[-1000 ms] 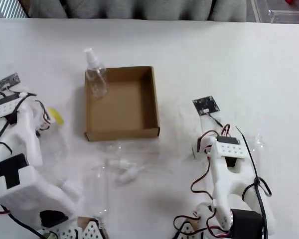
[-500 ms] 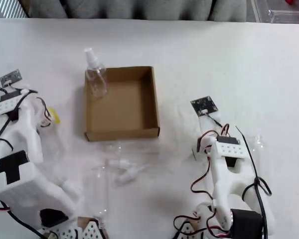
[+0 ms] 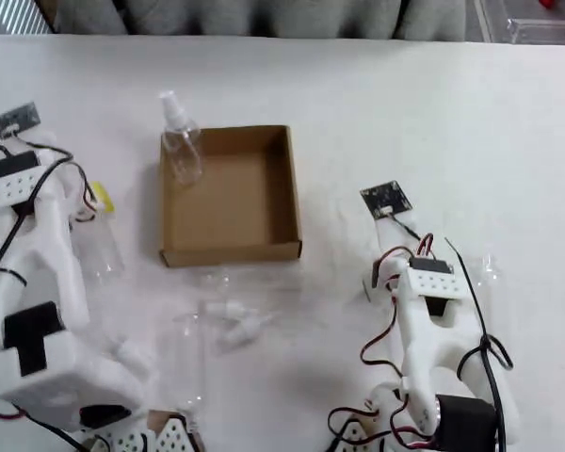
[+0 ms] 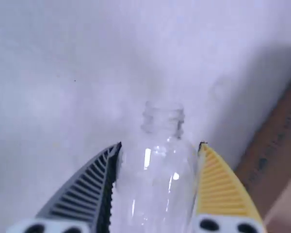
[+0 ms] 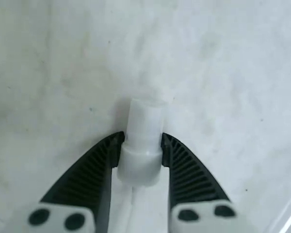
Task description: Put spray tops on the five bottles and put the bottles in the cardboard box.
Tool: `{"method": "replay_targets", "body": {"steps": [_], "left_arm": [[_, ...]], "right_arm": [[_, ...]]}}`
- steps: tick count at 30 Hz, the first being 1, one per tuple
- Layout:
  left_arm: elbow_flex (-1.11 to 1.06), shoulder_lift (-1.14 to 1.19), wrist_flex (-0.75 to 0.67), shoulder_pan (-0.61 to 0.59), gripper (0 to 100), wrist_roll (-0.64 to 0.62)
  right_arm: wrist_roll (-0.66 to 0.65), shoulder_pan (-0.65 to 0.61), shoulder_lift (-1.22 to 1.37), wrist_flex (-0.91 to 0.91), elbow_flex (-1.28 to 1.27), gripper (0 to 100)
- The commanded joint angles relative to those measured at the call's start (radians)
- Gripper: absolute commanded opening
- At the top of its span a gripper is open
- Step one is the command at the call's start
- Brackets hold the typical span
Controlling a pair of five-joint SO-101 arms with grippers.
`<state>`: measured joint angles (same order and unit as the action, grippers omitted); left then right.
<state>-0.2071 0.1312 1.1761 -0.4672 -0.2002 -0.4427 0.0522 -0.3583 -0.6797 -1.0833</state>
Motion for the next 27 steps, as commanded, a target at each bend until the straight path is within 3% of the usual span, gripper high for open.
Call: {"method": "replay_targets", "body": {"steps": [1, 9, 21, 27], "left_arm": [[0.078, -0.243, 0.114, 0.056, 7, 0.003], [0.071, -0.561, 0.17, 0.154, 7, 0.009], [-0.003, -0.809, 0.163, 0.323, 7, 0.005], [-0.238, -1.02, 0.015, 0.355, 7, 0.008]], "right_arm": [[-0.008, 0.013, -0.018, 0.015, 0.005, 1.5], [-0.005, 0.015, -0.019, 0.012, 0.005, 1.5], [-0.003, 0.015, -0.019, 0.012, 0.003, 1.5], [-0.003, 0.015, -0.019, 0.012, 0.003, 1.5]]}}
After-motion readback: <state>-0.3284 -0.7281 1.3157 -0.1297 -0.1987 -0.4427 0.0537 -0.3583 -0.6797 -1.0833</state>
